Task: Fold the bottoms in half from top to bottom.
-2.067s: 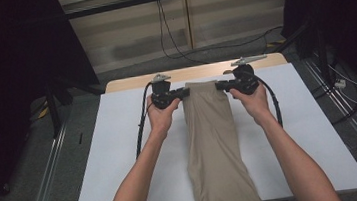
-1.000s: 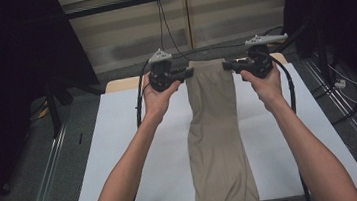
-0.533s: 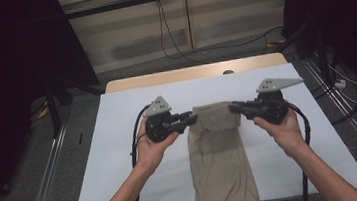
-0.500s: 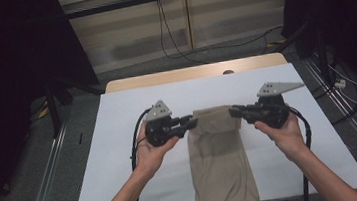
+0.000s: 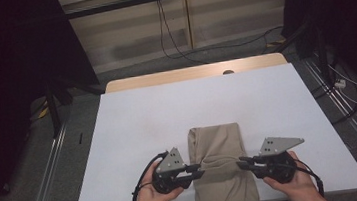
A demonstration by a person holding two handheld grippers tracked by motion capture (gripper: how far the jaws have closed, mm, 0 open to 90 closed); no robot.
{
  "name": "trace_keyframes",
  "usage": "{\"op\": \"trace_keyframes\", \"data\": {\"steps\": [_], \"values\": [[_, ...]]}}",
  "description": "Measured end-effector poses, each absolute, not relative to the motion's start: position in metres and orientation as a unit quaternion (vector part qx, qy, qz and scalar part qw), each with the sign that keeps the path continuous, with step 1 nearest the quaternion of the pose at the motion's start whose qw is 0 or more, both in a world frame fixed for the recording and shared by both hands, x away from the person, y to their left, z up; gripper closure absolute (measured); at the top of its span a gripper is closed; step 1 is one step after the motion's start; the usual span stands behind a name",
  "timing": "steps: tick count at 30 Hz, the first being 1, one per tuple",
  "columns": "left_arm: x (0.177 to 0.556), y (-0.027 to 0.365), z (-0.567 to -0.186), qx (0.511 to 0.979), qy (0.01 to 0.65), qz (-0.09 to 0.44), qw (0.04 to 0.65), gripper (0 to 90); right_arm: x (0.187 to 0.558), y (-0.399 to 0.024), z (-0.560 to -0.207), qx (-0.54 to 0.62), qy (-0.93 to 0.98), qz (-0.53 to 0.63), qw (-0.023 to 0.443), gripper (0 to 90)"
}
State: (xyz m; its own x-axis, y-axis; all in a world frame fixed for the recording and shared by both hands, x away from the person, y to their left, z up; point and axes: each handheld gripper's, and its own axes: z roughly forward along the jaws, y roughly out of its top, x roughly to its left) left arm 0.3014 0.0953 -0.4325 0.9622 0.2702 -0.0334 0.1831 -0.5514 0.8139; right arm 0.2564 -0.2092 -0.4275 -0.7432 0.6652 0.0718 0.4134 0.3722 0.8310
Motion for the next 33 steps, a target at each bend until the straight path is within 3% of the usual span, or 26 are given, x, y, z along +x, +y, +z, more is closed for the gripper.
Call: {"op": "trace_keyframes", "data": {"steps": [9, 14, 17, 20, 22, 26, 33], "values": [[0.276, 0.106, -0.441, 0.891, 0.114, 0.038, 0.438, 77.8, 0.229, -0.206, -0.446, 0.320, 0.843, 0.415, 0.123, 76.6], [0.270, 0.105, -0.436, 0.877, 0.113, 0.031, 0.466, 69.2, 0.219, -0.201, -0.442, 0.311, 0.840, 0.433, 0.104, 58.7], [0.276, 0.102, -0.431, 0.869, 0.122, 0.030, 0.479, 64.5, 0.220, -0.201, -0.436, 0.309, 0.829, 0.453, 0.106, 54.3], [0.283, 0.098, -0.433, 0.868, 0.129, 0.036, 0.478, 61.8, 0.225, -0.201, -0.434, 0.310, 0.825, 0.460, 0.109, 54.7], [0.294, 0.089, -0.441, 0.874, 0.134, 0.036, 0.465, 61.7, 0.236, -0.197, -0.438, 0.312, 0.831, 0.445, 0.114, 64.5], [0.294, 0.083, -0.452, 0.886, 0.127, 0.025, 0.445, 63.0, 0.243, -0.192, -0.450, 0.319, 0.847, 0.415, 0.090, 71.4], [0.274, 0.078, -0.458, 0.909, 0.102, 0.014, 0.404, 63.7, 0.224, -0.190, -0.454, 0.305, 0.862, 0.396, 0.085, 79.0]]}}
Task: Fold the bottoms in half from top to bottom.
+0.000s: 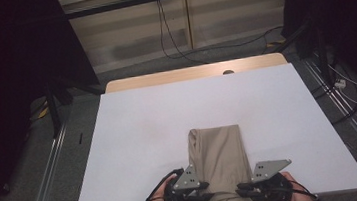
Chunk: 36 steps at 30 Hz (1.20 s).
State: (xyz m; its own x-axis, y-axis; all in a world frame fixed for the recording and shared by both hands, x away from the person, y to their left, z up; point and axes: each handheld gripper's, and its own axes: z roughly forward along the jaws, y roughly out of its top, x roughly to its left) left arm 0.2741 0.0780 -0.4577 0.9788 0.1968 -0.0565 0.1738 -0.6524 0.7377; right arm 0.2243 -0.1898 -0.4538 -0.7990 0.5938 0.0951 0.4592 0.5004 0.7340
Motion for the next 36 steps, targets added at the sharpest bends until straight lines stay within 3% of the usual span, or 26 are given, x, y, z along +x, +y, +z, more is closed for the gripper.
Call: {"op": "trace_keyframes", "data": {"steps": [2, 4, 6, 7, 8, 12, 14, 17, 19, 22, 23, 28, 30, 31, 34, 36], "values": [[0.272, 0.079, -0.456, 0.909, 0.107, 0.003, 0.404, 57.1, 0.225, -0.191, -0.451, 0.303, 0.859, 0.405, 0.082, 71.3], [0.272, 0.080, -0.455, 0.909, 0.109, 0.003, 0.403, 57.0, 0.227, -0.192, -0.450, 0.304, 0.854, 0.415, 0.079, 68.2], [0.277, 0.082, -0.450, 0.900, 0.127, -0.004, 0.417, 54.2, 0.233, -0.195, -0.446, 0.315, 0.845, 0.423, 0.086, 57.2], [0.287, 0.084, -0.445, 0.890, 0.146, 0.009, 0.432, 45.3, 0.242, -0.199, -0.444, 0.329, 0.839, 0.423, 0.095, 49.6], [0.287, 0.084, -0.445, 0.890, 0.146, 0.009, 0.432, 42.2, 0.246, -0.201, -0.443, 0.336, 0.835, 0.423, 0.103, 46.1], [0.321, 0.090, -0.435, 0.873, 0.178, 0.050, 0.450, 39.7, 0.267, -0.209, -0.438, 0.362, 0.825, 0.417, 0.122, 38.1], [0.340, 0.089, -0.434, 0.873, 0.201, 0.059, 0.441, 36.7, 0.283, -0.214, -0.435, 0.365, 0.821, 0.420, 0.132, 37.5], [0.373, 0.082, -0.433, 0.864, 0.234, 0.081, 0.438, 36.6, 0.309, -0.220, -0.431, 0.374, 0.811, 0.428, 0.141, 44.1], [0.402, 0.072, -0.431, 0.859, 0.257, 0.106, 0.429, 37.6, 0.340, -0.223, -0.427, 0.387, 0.804, 0.417, 0.174, 53.3], [0.419, 0.066, -0.432, 0.855, 0.271, 0.105, 0.431, 41.2, 0.360, -0.223, -0.429, 0.405, 0.794, 0.414, 0.183, 57.7], [0.428, 0.063, -0.433, 0.851, 0.276, 0.114, 0.432, 41.3, 0.380, -0.222, -0.435, 0.416, 0.791, 0.410, 0.181, 58.8], [0.445, 0.057, -0.446, 0.854, 0.280, 0.086, 0.431, 44.0, 0.399, -0.219, -0.454, 0.433, 0.790, 0.400, 0.170, 57.8], [0.446, 0.057, -0.452, 0.860, 0.277, 0.087, 0.420, 49.1, 0.402, -0.218, -0.462, 0.434, 0.795, 0.392, 0.159, 55.7], [0.448, 0.061, -0.455, 0.861, 0.278, 0.091, 0.416, 60.8, 0.403, -0.219, -0.464, 0.434, 0.794, 0.395, 0.161, 56.1], [0.452, 0.069, -0.457, 0.862, 0.290, 0.107, 0.402, 74.5, 0.404, -0.222, -0.466, 0.439, 0.788, 0.404, 0.152, 55.0], [0.453, 0.072, -0.459, 0.857, 0.299, 0.097, 0.408, 74.8, 0.404, -0.223, -0.466, 0.438, 0.788, 0.406, 0.151, 55.1]]}}
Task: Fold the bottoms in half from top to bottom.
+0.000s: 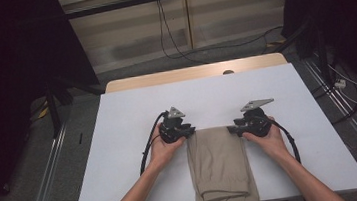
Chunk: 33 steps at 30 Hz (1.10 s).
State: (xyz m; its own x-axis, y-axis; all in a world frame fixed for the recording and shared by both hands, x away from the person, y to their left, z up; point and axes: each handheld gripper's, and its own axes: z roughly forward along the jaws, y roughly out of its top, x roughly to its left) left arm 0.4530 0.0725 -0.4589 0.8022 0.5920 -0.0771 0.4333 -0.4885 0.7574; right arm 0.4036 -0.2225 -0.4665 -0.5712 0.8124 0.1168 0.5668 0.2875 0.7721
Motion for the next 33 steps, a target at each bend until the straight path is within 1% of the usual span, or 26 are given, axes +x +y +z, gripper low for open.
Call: {"op": "trace_keyframes", "data": {"steps": [1, 3, 4, 5, 6, 7, 8, 9, 10, 11, 12, 13, 15, 17, 18, 19, 20, 21, 25, 26, 27, 29, 30, 31, 32, 33], "values": [[0.449, 0.075, -0.457, 0.851, 0.309, 0.091, 0.414, 73.7, 0.402, -0.221, -0.466, 0.431, 0.792, 0.405, 0.149, 54.1], [0.446, 0.076, -0.454, 0.852, 0.304, 0.097, 0.415, 67.0, 0.403, -0.221, -0.466, 0.426, 0.796, 0.405, 0.144, 55.4], [0.446, 0.076, -0.452, 0.845, 0.308, 0.092, 0.428, 67.0, 0.403, -0.221, -0.466, 0.426, 0.796, 0.405, 0.144, 55.4], [0.447, 0.078, -0.449, 0.832, 0.315, 0.091, 0.448, 59.0, 0.404, -0.224, -0.467, 0.428, 0.795, 0.408, 0.138, 62.0], [0.447, 0.078, -0.449, 0.832, 0.315, 0.091, 0.448, 55.8, 0.404, -0.224, -0.467, 0.428, 0.795, 0.408, 0.138, 62.0], [0.448, 0.077, -0.449, 0.825, 0.321, 0.087, 0.457, 55.8, 0.405, -0.225, -0.467, 0.427, 0.794, 0.411, 0.136, 64.4], [0.449, 0.074, -0.449, 0.826, 0.316, 0.080, 0.460, 53.0, 0.405, -0.227, -0.467, 0.431, 0.792, 0.413, 0.130, 66.7], [0.449, 0.072, -0.451, 0.832, 0.306, 0.076, 0.457, 49.3, 0.405, -0.228, -0.467, 0.431, 0.792, 0.413, 0.129, 71.5], [0.448, 0.068, -0.453, 0.838, 0.301, 0.079, 0.448, 49.3, 0.405, -0.228, -0.467, 0.431, 0.792, 0.413, 0.129, 71.5], [0.447, 0.066, -0.456, 0.846, 0.300, 0.085, 0.432, 48.2, 0.405, -0.228, -0.467, 0.431, 0.793, 0.411, 0.127, 74.7], [0.448, 0.065, -0.460, 0.853, 0.295, 0.082, 0.422, 46.5, 0.405, -0.228, -0.467, 0.429, 0.794, 0.415, 0.116, 83.5], [0.448, 0.065, -0.463, 0.857, 0.293, 0.075, 0.418, 45.6, 0.405, -0.228, -0.467, 0.429, 0.794, 0.417, 0.109, 84.5], [0.447, 0.066, -0.464, 0.857, 0.289, 0.077, 0.419, 45.4, 0.404, -0.228, -0.467, 0.428, 0.795, 0.417, 0.110, 85.0], [0.444, 0.067, -0.464, 0.859, 0.286, 0.080, 0.417, 47.7, 0.403, -0.228, -0.466, 0.429, 0.795, 0.414, 0.108, 85.6], [0.440, 0.067, -0.465, 0.861, 0.278, 0.068, 0.420, 54.7, 0.401, -0.228, -0.466, 0.429, 0.796, 0.413, 0.107, 85.9], [0.440, 0.067, -0.465, 0.861, 0.278, 0.068, 0.420, 63.7, 0.401, -0.228, -0.466, 0.429, 0.796, 0.413, 0.107, 85.9], [0.438, 0.066, -0.465, 0.864, 0.264, 0.053, 0.425, 63.7, 0.399, -0.229, -0.465, 0.431, 0.796, 0.412, 0.106, 86.0], [0.433, 0.062, -0.463, 0.870, 0.257, 0.040, 0.420, 76.5, 0.396, -0.229, -0.464, 0.428, 0.798, 0.410, 0.108, 86.2], [0.433, 0.063, -0.459, 0.860, 0.280, 0.026, 0.425, 80.7, 0.393, -0.232, -0.458, 0.438, 0.786, 0.421, 0.114, 86.4], [0.434, 0.065, -0.457, 0.855, 0.287, 0.031, 0.432, 80.7, 0.393, -0.232, -0.458, 0.438, 0.786, 0.421, 0.114, 86.4], [0.436, 0.069, -0.447, 0.837, 0.304, 0.046, 0.453, 81.2, 0.392, -0.235, -0.449, 0.439, 0.774, 0.440, 0.123, 86.5], [0.438, 0.072, -0.442, 0.829, 0.306, 0.043, 0.466, 81.5, 0.392, -0.235, -0.437, 0.436, 0.765, 0.454, 0.135, 86.5], [0.439, 0.073, -0.436, 0.824, 0.308, 0.048, 0.474, 81.5, 0.392, -0.235, -0.437, 0.436, 0.765, 0.454, 0.135, 86.5], [0.441, 0.074, -0.425, 0.815, 0.308, 0.062, 0.486, 81.5, 0.393, -0.237, -0.426, 0.435, 0.754, 0.470, 0.143, 86.5], [0.441, 0.074, -0.425, 0.815, 0.308, 0.062, 0.486, 81.5, 0.393, -0.237, -0.426, 0.435, 0.754, 0.470, 0.143, 86.5], [0.445, 0.076, -0.415, 0.807, 0.313, 0.068, 0.496, 81.5, 0.396, -0.236, -0.414, 0.433, 0.746, 0.481, 0.154, 86.5]]}}
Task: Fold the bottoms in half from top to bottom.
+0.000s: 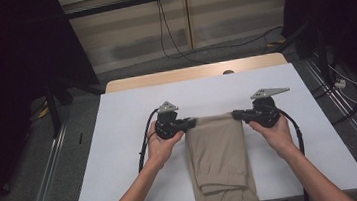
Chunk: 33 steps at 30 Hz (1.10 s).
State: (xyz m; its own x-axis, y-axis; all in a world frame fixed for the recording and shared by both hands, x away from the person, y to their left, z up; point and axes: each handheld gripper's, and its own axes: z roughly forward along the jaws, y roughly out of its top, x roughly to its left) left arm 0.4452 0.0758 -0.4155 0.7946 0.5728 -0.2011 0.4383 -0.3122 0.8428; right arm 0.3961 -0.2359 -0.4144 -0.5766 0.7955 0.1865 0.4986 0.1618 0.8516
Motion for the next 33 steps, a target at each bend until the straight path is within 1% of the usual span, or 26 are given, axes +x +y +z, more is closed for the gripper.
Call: {"op": "trace_keyframes", "data": {"steps": [1, 3, 4, 5, 7, 8, 10, 11, 14, 16, 18, 22, 27, 31, 32, 33], "values": [[0.445, 0.076, -0.415, 0.807, 0.313, 0.068, 0.496, 81.5, 0.396, -0.236, -0.414, 0.433, 0.746, 0.481, 0.154, 86.5], [0.450, 0.078, -0.404, 0.797, 0.319, 0.084, 0.506, 81.5, 0.400, -0.234, -0.401, 0.430, 0.741, 0.489, 0.166, 86.6], [0.455, 0.079, -0.395, 0.792, 0.321, 0.093, 0.511, 81.5, 0.404, -0.233, -0.386, 0.426, 0.734, 0.499, 0.176, 86.6], [0.455, 0.079, -0.395, 0.792, 0.321, 0.093, 0.511, 81.5, 0.404, -0.233, -0.386, 0.426, 0.734, 0.499, 0.176, 86.6], [0.460, 0.080, -0.385, 0.786, 0.322, 0.107, 0.517, 81.5, 0.412, -0.230, -0.370, 0.425, 0.726, 0.507, 0.190, 86.6], [0.463, 0.081, -0.380, 0.782, 0.323, 0.115, 0.520, 81.5, 0.412, -0.230, -0.370, 0.425, 0.726, 0.507, 0.190, 86.6], [0.474, 0.083, -0.365, 0.772, 0.331, 0.131, 0.527, 81.5, 0.424, -0.226, -0.355, 0.426, 0.718, 0.513, 0.199, 86.6], [0.474, 0.083, -0.365, 0.772, 0.331, 0.131, 0.527, 81.5, 0.424, -0.226, -0.355, 0.426, 0.718, 0.513, 0.199, 86.6], [0.487, 0.086, -0.350, 0.761, 0.341, 0.148, 0.532, 81.4, 0.442, -0.221, -0.337, 0.430, 0.706, 0.521, 0.212, 86.6], [0.493, 0.087, -0.342, 0.760, 0.341, 0.158, 0.530, 81.5, 0.446, -0.220, -0.333, 0.430, 0.706, 0.521, 0.213, 86.6], [0.501, 0.086, -0.332, 0.754, 0.341, 0.168, 0.535, 81.4, 0.455, -0.217, -0.321, 0.428, 0.702, 0.524, 0.222, 86.6], [0.520, 0.083, -0.318, 0.740, 0.350, 0.173, 0.547, 81.4, 0.476, -0.219, -0.299, 0.434, 0.690, 0.532, 0.231, 86.6], [0.536, 0.074, -0.314, 0.737, 0.357, 0.172, 0.548, 81.4, 0.493, -0.222, -0.290, 0.443, 0.684, 0.528, 0.241, 86.6], [0.549, 0.069, -0.321, 0.736, 0.368, 0.163, 0.544, 81.1, 0.506, -0.224, -0.294, 0.452, 0.682, 0.522, 0.242, 86.5], [0.551, 0.068, -0.326, 0.738, 0.372, 0.160, 0.539, 80.5, 0.508, -0.225, -0.296, 0.453, 0.682, 0.522, 0.239, 85.9], [0.552, 0.066, -0.329, 0.740, 0.376, 0.161, 0.533, 78.0, 0.511, -0.225, -0.301, 0.457, 0.683, 0.518, 0.237, 81.7]]}}
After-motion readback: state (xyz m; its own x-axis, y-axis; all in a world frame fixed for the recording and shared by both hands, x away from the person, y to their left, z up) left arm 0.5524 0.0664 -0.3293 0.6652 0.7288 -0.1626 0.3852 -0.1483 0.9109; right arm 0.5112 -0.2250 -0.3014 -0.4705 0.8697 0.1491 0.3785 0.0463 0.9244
